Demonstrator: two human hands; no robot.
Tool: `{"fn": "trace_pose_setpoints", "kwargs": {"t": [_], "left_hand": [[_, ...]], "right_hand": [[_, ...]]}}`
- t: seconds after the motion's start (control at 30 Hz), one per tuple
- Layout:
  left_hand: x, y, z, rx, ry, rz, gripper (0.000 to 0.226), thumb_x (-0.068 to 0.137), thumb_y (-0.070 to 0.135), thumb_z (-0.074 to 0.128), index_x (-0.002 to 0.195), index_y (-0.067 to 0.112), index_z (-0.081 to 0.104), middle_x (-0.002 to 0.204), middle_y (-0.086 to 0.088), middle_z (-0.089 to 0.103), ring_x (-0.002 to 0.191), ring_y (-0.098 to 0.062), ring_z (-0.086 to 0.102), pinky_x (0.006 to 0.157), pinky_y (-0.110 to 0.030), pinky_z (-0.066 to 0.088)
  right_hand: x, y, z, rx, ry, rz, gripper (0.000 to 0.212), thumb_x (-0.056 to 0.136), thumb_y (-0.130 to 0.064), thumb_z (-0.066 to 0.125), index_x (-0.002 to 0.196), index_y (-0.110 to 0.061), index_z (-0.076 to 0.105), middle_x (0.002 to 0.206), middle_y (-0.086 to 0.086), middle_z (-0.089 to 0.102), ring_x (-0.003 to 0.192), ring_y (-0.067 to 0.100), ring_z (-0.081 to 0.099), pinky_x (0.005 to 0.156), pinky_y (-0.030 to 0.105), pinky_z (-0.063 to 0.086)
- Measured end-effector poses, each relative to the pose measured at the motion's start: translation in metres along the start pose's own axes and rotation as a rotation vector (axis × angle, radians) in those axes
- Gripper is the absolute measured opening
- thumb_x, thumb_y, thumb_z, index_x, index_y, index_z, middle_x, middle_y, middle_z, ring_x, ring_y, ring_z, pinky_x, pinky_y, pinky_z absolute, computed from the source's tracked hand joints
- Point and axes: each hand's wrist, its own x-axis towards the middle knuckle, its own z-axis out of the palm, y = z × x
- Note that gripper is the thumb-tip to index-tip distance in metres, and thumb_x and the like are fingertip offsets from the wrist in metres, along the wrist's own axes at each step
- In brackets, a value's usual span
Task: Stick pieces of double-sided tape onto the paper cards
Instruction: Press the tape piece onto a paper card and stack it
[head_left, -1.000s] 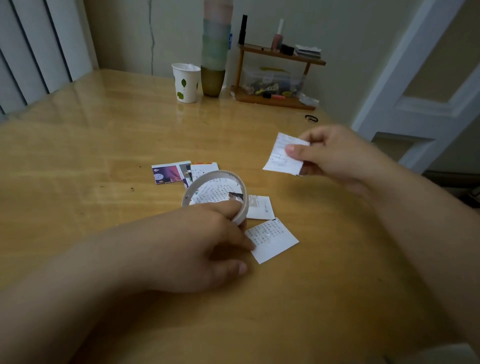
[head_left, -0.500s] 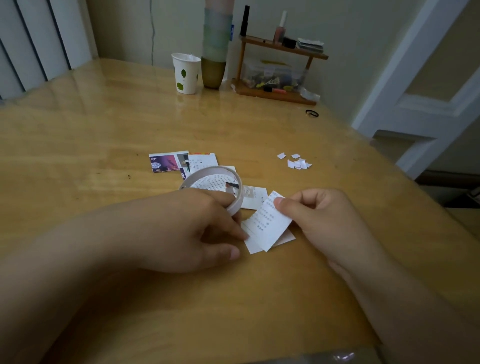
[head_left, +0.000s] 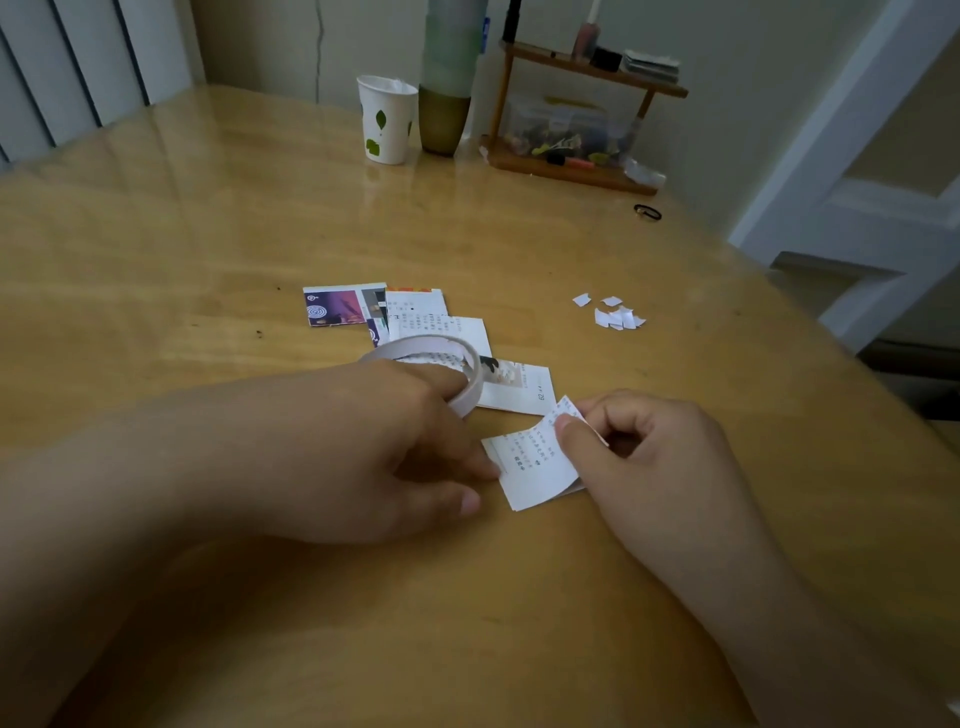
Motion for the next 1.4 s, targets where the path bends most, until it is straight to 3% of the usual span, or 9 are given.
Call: {"fn": "trace_pose_setpoints", "kwargs": {"t": [0.2, 0.33, 0.43, 0.57, 0.67, 0.77, 0.9, 1.07, 1.4], "left_hand": [[-0.0009, 0.0005, -0.0021, -0.010, 0.032, 0.001, 0.046, 0.072, 0.060, 0.041, 0.111, 0.048, 0.064, 0.094, 0.017, 0.050, 0.084, 0.001, 0.052, 0.068, -0.017, 0.044], [-0.0002, 0.0013, -0.0016, -0.009, 0.036, -0.009, 0.047, 0.071, 0.060, 0.041, 0.110, 0.049, 0.064, 0.094, 0.017, 0.052, 0.085, 0.002, 0.052, 0.069, -0.017, 0.044], [-0.0005, 0.0011, -0.0015, -0.009, 0.048, -0.001, 0.047, 0.071, 0.060, 0.041, 0.109, 0.049, 0.064, 0.093, 0.019, 0.051, 0.087, 0.005, 0.051, 0.066, -0.012, 0.041], [-0.0013, 0.0006, -0.0010, -0.007, 0.058, 0.006, 0.047, 0.071, 0.060, 0.041, 0.110, 0.048, 0.064, 0.092, 0.018, 0.051, 0.086, 0.007, 0.050, 0.064, -0.010, 0.040], [-0.0007, 0.0006, -0.0003, -0.008, 0.058, 0.021, 0.048, 0.071, 0.059, 0.040, 0.113, 0.048, 0.063, 0.095, 0.024, 0.046, 0.082, 0.013, 0.048, 0.062, -0.007, 0.036], [-0.0003, 0.0005, -0.0004, -0.006, 0.064, 0.021, 0.049, 0.071, 0.059, 0.040, 0.114, 0.049, 0.062, 0.091, 0.023, 0.047, 0.082, 0.015, 0.047, 0.064, -0.005, 0.035], [-0.0004, 0.0008, 0.0000, -0.006, 0.063, 0.020, 0.050, 0.070, 0.059, 0.041, 0.114, 0.049, 0.062, 0.096, 0.024, 0.044, 0.083, 0.015, 0.047, 0.063, -0.005, 0.036], [0.0015, 0.0006, 0.0011, 0.026, 0.022, 0.014, 0.045, 0.075, 0.062, 0.041, 0.118, 0.056, 0.054, 0.099, 0.023, 0.038, 0.087, 0.009, 0.046, 0.062, -0.010, 0.036], [0.0032, 0.0016, 0.0015, 0.007, -0.044, -0.034, 0.038, 0.083, 0.057, 0.048, 0.121, 0.056, 0.051, 0.100, 0.026, 0.034, 0.089, 0.006, 0.045, 0.067, -0.014, 0.039]], "right_hand": [[-0.0010, -0.0007, 0.0002, -0.007, 0.011, 0.005, 0.034, 0.087, -0.022, 0.063, 0.060, -0.001, 0.061, 0.083, -0.013, 0.071, 0.091, -0.007, 0.061, 0.057, 0.021, 0.044], [-0.0004, -0.0002, -0.0001, 0.007, 0.014, 0.026, 0.033, 0.087, -0.023, 0.062, 0.062, -0.002, 0.062, 0.080, -0.018, 0.070, 0.073, -0.008, 0.063, 0.061, 0.030, 0.046], [-0.0009, -0.0016, 0.0004, 0.004, 0.008, 0.044, 0.033, 0.088, -0.024, 0.061, 0.063, -0.002, 0.063, 0.086, -0.020, 0.070, 0.075, -0.010, 0.062, 0.061, 0.034, 0.045], [-0.0013, -0.0010, 0.0008, -0.017, 0.029, 0.042, 0.034, 0.089, -0.024, 0.059, 0.063, -0.003, 0.064, 0.079, -0.010, 0.072, 0.074, -0.004, 0.063, 0.057, 0.034, 0.044], [-0.0009, -0.0002, 0.0019, -0.040, 0.042, 0.029, 0.034, 0.090, -0.026, 0.058, 0.064, -0.004, 0.064, 0.074, 0.005, 0.071, 0.068, 0.011, 0.064, 0.056, 0.036, 0.043], [-0.0012, -0.0016, 0.0024, -0.035, 0.045, 0.032, 0.034, 0.090, -0.025, 0.058, 0.063, -0.004, 0.064, 0.072, 0.000, 0.071, 0.066, 0.000, 0.062, 0.055, 0.037, 0.043], [-0.0014, -0.0010, 0.0029, -0.050, 0.057, 0.013, 0.036, 0.091, -0.023, 0.058, 0.061, -0.004, 0.062, 0.067, -0.002, 0.069, 0.062, -0.007, 0.059, 0.054, 0.035, 0.040], [0.0002, 0.0029, 0.0040, -0.061, 0.083, -0.030, 0.034, 0.089, -0.024, 0.058, 0.061, -0.005, 0.061, 0.069, 0.007, 0.068, 0.064, 0.016, 0.060, 0.055, 0.031, 0.041], [0.0005, 0.0060, -0.0019, 0.020, 0.016, -0.028, 0.029, 0.084, -0.021, 0.064, 0.059, -0.005, 0.062, 0.080, 0.004, 0.071, 0.076, 0.011, 0.067, 0.068, 0.032, 0.049]]}}
